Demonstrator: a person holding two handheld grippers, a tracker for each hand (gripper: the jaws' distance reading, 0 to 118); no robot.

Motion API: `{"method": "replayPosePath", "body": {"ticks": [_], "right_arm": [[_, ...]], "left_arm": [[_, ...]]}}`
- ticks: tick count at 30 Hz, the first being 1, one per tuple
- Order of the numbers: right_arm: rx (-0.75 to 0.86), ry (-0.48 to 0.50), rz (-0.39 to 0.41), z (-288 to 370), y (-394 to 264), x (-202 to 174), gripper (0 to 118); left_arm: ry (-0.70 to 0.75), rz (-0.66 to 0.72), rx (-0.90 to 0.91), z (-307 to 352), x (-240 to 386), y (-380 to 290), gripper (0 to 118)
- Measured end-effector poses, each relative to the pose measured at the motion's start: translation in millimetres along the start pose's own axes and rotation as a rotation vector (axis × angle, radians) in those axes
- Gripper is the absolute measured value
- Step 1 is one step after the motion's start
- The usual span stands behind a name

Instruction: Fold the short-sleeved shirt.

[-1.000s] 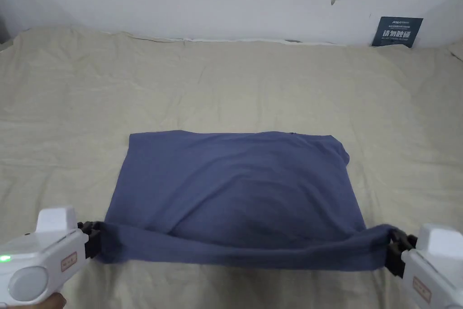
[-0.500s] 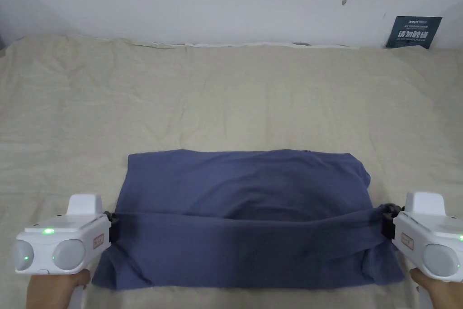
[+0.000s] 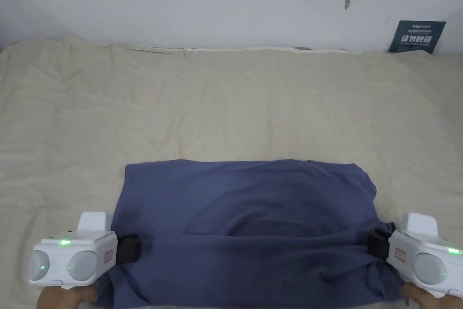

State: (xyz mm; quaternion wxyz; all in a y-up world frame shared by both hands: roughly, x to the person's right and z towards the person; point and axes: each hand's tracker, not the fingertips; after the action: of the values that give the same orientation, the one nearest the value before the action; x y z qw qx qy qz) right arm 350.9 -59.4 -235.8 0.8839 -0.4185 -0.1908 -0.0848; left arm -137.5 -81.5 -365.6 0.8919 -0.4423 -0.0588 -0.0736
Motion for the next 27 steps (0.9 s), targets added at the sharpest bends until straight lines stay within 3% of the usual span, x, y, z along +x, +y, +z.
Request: {"method": "replayPosePath", "body": {"ticks": [1,2,9,14,15,18,20,21,22,23,27], "right_arm": [[0.042,0.028,-0.007,14.9,4.8,-0.5,98],[0.088,0.042,-0.007,30.2,7.6,-1.8,101],[0.455,0.105,0.021,147.6,18.3,5.4,101],[0.676,0.069,0.050,210.7,-4.1,8.8,101],[0.700,0.059,0.057,219.2,-8.8,7.7,101],[0.740,0.058,0.070,238.9,-27.1,3.7,99],[0.747,0.059,0.082,248.2,-36.2,2.9,80],[0.750,0.060,0.087,260.0,-41.8,-8.3,62],[0.752,0.059,0.086,262.6,-44.9,-9.5,28],[0.752,0.058,0.084,263.9,-47.2,-9.7,5],[0.759,0.062,0.093,267.7,-58.1,-13.8,1]], "left_arm": [[-0.020,0.030,0.048,13.3,-0.6,1.8,115],[-0.027,0.057,0.107,28.2,-0.4,3.9,114],[-0.056,0.101,0.449,145.4,23.3,10.4,113],[-0.033,0.113,0.636,200.6,40.7,-11.3,111],[-0.037,0.112,0.664,207.8,43.8,-15.9,107],[-0.013,0.106,0.724,229.3,54.6,-30.7,79],[-0.013,0.084,0.743,237.2,59.7,-38.9,50],[-0.019,0.067,0.748,241.1,62.2,-43.0,31],[-0.030,0.046,0.746,243.8,63.9,-46.4,3],[-0.042,0.031,0.743,244.1,64.5,-48.8,0],[-0.079,0.011,0.677,244.7,61.8,-55.6,0]]}}
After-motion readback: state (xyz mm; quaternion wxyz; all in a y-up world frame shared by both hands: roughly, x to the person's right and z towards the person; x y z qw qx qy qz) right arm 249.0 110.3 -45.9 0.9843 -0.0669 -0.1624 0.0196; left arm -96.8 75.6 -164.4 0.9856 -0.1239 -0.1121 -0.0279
